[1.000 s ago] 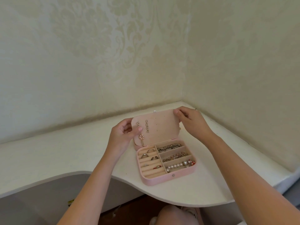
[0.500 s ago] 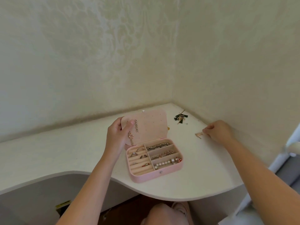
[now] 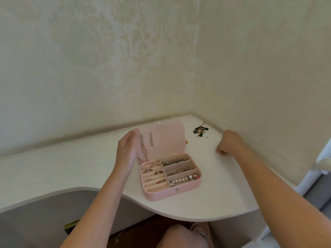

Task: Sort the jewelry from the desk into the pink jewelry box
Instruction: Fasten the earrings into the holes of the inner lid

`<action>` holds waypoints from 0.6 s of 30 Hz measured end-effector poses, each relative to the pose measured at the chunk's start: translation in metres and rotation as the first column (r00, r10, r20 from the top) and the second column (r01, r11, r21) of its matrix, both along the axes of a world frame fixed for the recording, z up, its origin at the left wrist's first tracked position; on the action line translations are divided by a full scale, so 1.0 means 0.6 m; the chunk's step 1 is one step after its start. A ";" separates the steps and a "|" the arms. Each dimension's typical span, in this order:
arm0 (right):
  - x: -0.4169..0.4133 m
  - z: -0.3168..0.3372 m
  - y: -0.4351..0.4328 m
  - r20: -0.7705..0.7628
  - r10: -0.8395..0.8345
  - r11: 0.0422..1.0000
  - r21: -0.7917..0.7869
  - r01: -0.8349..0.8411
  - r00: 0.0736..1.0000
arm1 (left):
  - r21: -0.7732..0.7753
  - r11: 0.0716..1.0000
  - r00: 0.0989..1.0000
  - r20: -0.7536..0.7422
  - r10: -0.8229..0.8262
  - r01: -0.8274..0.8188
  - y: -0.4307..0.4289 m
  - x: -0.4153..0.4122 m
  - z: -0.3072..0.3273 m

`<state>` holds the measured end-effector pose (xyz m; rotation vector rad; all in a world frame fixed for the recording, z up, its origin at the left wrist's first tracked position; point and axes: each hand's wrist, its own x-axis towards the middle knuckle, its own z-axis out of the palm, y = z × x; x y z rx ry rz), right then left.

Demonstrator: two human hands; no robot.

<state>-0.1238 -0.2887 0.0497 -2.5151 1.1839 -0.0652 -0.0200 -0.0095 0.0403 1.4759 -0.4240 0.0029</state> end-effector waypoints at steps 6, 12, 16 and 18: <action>-0.017 -0.009 0.006 -0.063 0.229 0.973 -0.018 -0.230 0.971 | 0.035 0.999 1.000 0.020 -0.013 0.012 -0.007 -0.010 0.005; -0.062 -0.015 -0.007 0.206 0.345 0.895 0.220 -0.387 0.916 | 0.025 0.999 1.000 0.010 -0.020 0.020 -0.011 -0.019 0.007; -0.081 -0.011 -0.010 0.267 0.293 0.871 0.322 -0.371 0.918 | 0.039 0.999 1.000 0.015 -0.015 0.015 -0.011 -0.016 0.009; -0.083 -0.008 -0.010 0.236 0.278 0.889 0.303 -0.343 0.931 | 0.035 0.999 1.000 0.014 -0.008 0.007 -0.012 -0.014 0.011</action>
